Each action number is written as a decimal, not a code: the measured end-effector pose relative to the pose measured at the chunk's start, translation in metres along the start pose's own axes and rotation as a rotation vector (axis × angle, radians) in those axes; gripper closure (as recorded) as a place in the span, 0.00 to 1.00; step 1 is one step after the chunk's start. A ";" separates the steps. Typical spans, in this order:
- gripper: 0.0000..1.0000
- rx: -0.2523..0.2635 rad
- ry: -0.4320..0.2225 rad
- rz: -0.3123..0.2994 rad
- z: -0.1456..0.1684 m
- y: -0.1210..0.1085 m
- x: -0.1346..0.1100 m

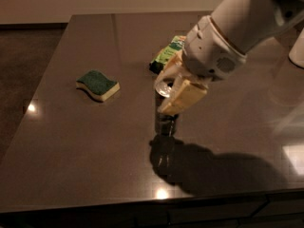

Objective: Move redbull can near sponge

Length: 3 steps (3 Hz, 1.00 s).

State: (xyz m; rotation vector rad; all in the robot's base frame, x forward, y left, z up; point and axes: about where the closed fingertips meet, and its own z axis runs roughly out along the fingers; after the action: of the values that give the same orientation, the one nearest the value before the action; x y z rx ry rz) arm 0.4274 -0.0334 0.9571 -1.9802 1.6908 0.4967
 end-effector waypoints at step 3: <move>1.00 0.068 -0.084 0.182 0.042 -0.109 -0.063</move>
Offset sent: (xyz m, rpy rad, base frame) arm 0.1015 0.0782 0.0235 0.1109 0.0491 -0.1876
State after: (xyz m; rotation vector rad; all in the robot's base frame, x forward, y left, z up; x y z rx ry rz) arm 0.5255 0.0545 0.9723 -1.7426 1.8191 0.5707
